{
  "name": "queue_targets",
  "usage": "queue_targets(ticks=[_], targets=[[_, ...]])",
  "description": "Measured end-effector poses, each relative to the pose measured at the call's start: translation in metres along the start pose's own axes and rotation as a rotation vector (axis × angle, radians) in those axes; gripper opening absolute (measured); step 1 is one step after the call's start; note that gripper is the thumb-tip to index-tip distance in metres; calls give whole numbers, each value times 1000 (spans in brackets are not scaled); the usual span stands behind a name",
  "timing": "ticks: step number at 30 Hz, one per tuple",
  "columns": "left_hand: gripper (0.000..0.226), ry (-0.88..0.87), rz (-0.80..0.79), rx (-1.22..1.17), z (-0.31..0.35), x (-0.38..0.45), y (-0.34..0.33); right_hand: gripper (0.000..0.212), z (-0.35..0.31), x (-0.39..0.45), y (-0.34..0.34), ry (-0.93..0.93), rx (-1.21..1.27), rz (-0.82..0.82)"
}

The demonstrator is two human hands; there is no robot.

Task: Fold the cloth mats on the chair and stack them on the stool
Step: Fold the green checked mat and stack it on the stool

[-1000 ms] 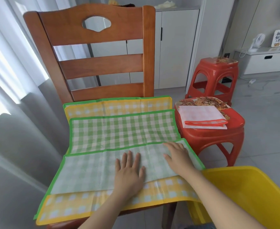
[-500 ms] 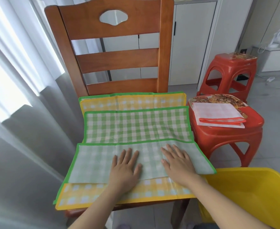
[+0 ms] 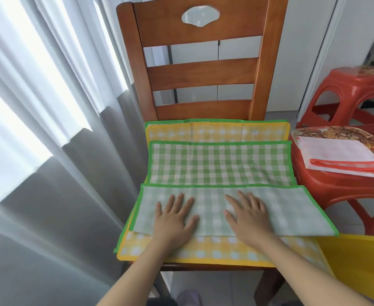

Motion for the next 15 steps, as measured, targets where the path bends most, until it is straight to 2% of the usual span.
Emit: queue_targets(ticks=[6, 8, 13, 15], targets=[[64, 100, 20, 9, -32, 2, 12, 55, -3, 4, 4, -8, -19, -16], [63, 103, 29, -11, -27, 4, 13, 49, -3, 12, 12, -10, -41, 32], [38, 55, 237, -122, -5, 38, 37, 45, -1, 27, 21, -30, -39, 175], [34, 5, 267, -180, 6, 65, 42, 46, 0, 28, 21, -45, -13, 227]])
Point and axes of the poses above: each hand's wrist, its own x-axis towards the middle knuckle, its own y-axis out of the back of the hand, z = x × y, the point moved 7 cm from there along x, towards the middle knuckle, and after that the axes turned 8 degrees about -x, right-handed, at the moved point
